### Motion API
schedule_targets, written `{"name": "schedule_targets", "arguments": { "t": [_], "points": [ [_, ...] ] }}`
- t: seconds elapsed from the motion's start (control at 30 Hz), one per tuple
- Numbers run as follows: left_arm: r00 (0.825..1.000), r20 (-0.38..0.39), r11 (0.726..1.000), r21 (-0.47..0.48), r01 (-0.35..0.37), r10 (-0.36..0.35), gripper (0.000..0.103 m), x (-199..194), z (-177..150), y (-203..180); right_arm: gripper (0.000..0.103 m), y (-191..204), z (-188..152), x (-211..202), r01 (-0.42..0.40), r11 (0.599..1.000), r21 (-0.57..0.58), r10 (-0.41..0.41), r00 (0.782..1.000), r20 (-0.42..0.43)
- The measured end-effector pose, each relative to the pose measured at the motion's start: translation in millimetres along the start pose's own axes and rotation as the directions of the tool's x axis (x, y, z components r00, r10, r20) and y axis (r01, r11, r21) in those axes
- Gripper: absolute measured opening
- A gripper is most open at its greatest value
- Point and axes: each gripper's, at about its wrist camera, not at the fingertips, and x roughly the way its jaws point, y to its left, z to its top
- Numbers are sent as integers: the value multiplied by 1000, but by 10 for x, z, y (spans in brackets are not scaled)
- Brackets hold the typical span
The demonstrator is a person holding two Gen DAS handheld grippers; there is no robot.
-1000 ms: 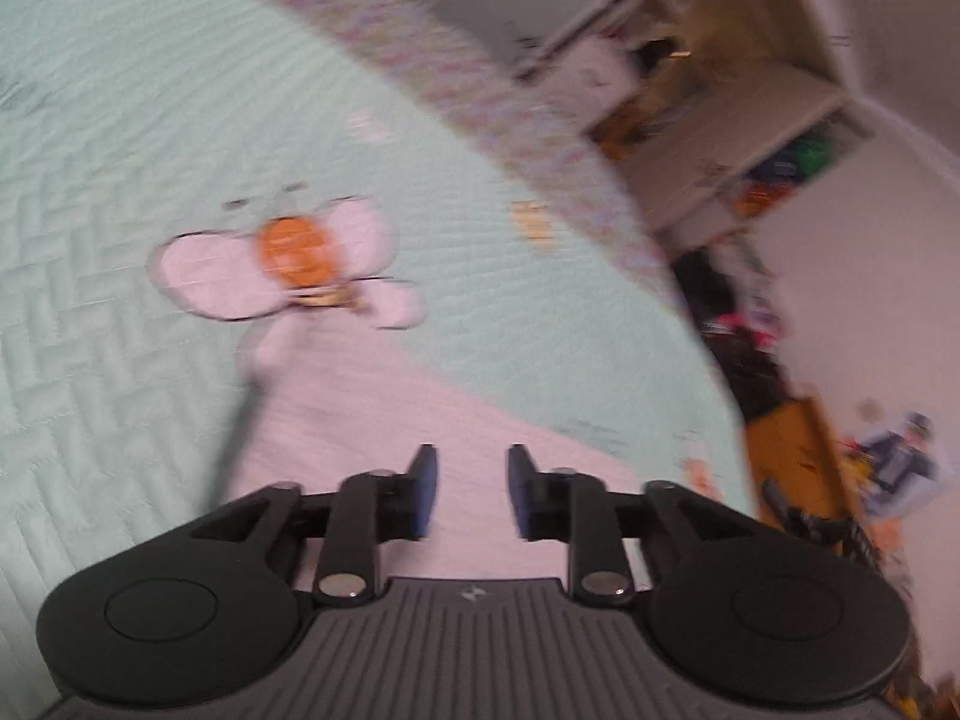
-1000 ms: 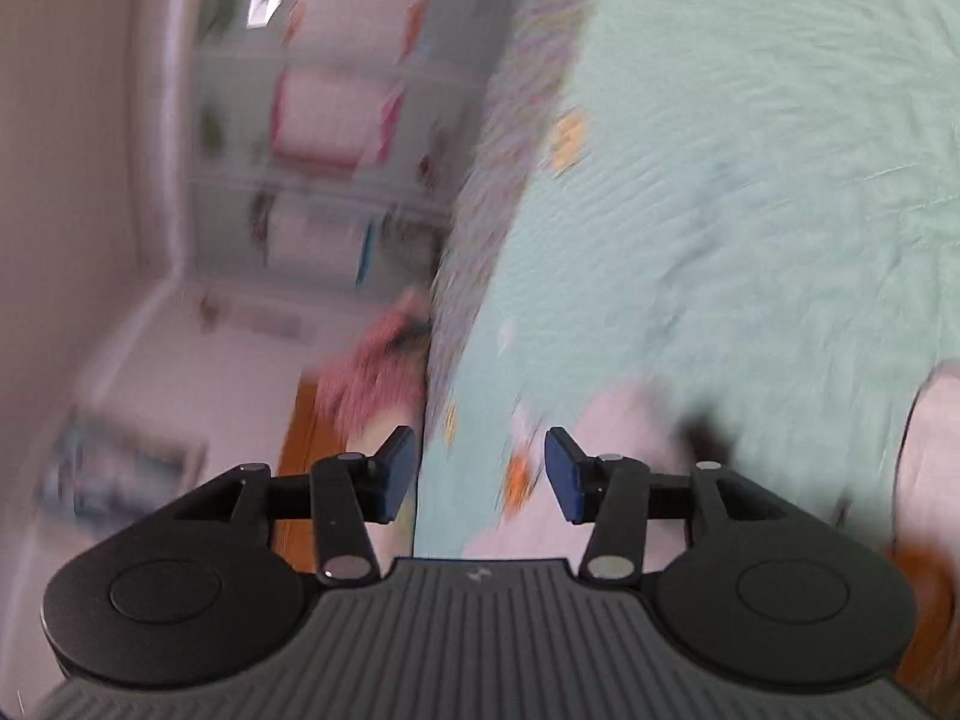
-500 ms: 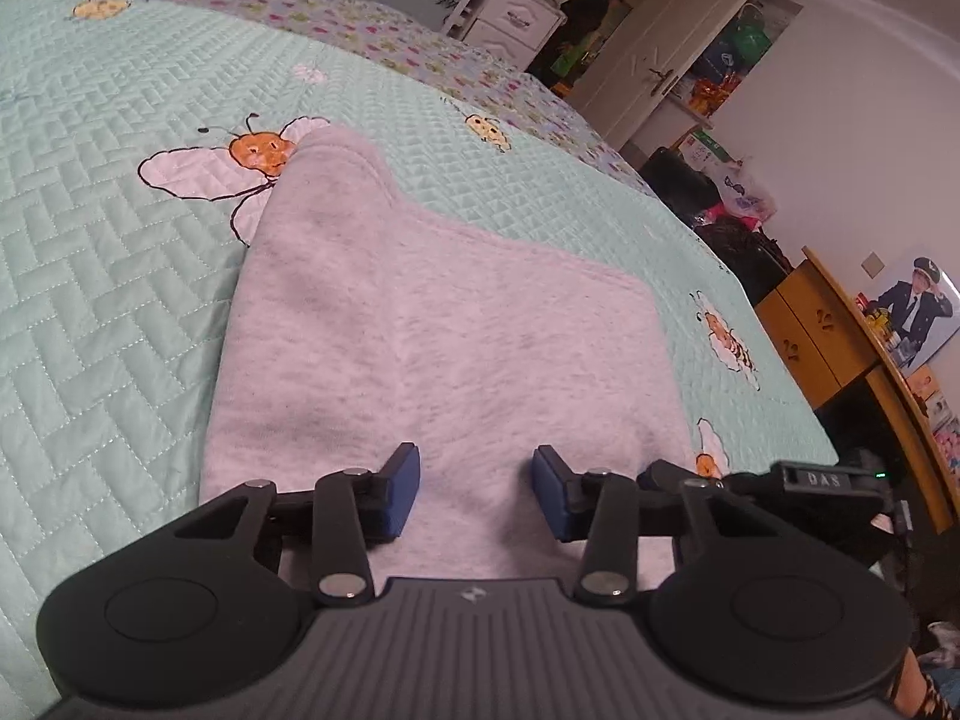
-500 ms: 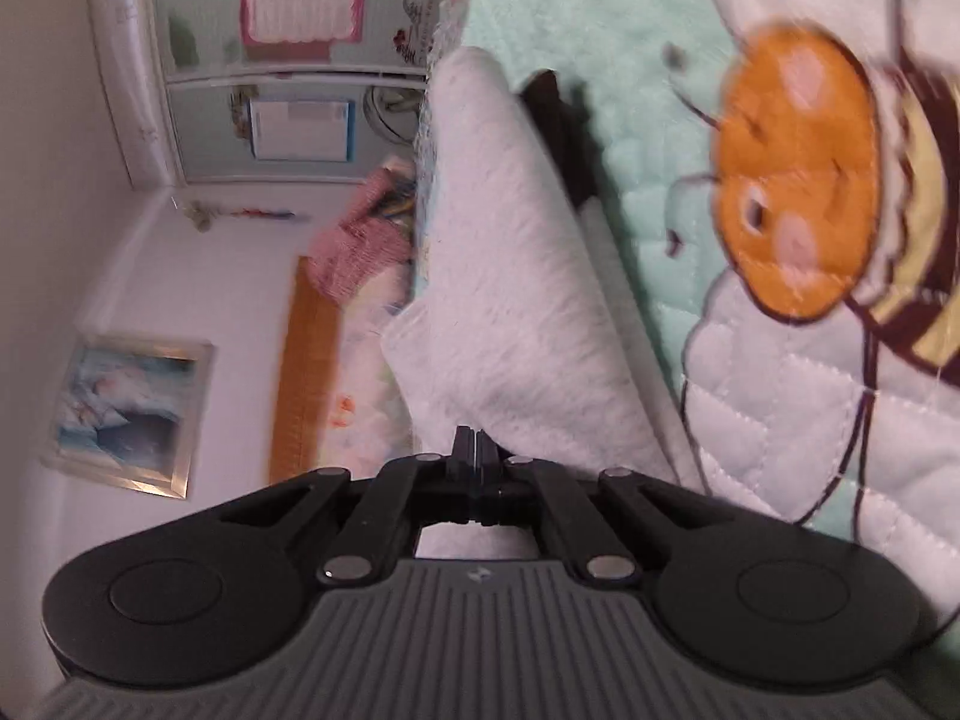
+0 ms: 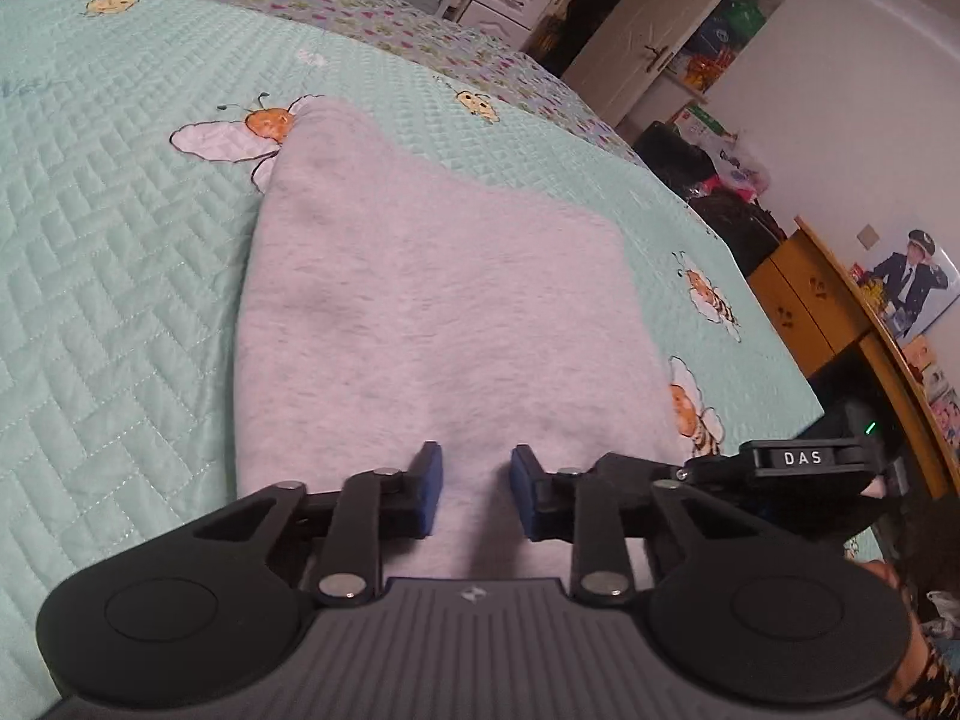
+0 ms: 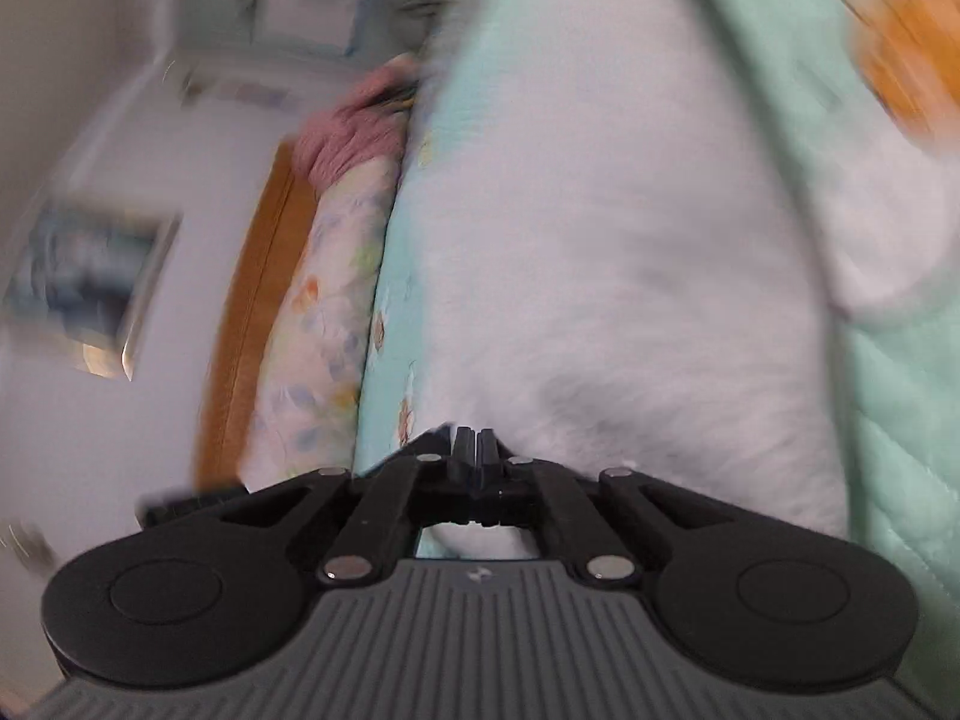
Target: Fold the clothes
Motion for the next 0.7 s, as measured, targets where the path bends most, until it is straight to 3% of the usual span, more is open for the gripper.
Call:
{"name": "schedule_targets", "arguments": {
  "t": [0.03,0.17,0.27,0.37,0.53,0.67,0.7],
  "points": [
    [1000,5,1000,8,1,-1,25,18,-1,17,0,-92,14,-8,-33,999,37,32,999,18],
    [1000,-6,1000,28,0,0,23,101,17,78,0,280,16,12,15,1000,-9,-15,999,38],
    [1000,-15,999,-41,15,-16,20,111,35,169,0,416,21,-7,2,1000,0,-2,998,55],
    [1000,-28,1000,-23,-8,7,19,101,62,107,0,614,28,-58,3,1000,2,-3,997,71],
    [994,-42,995,10,-103,103,19,75,127,-95,0,985,75,-204,10,999,42,-15,993,117],
    [980,-19,980,7,-198,198,17,-65,192,-253,0,1229,136,-505,-3,992,127,-25,976,214],
    [976,7,976,6,-218,218,18,-173,209,-314,10,1300,136,-641,-4,991,137,-29,970,242]
  ]
}}
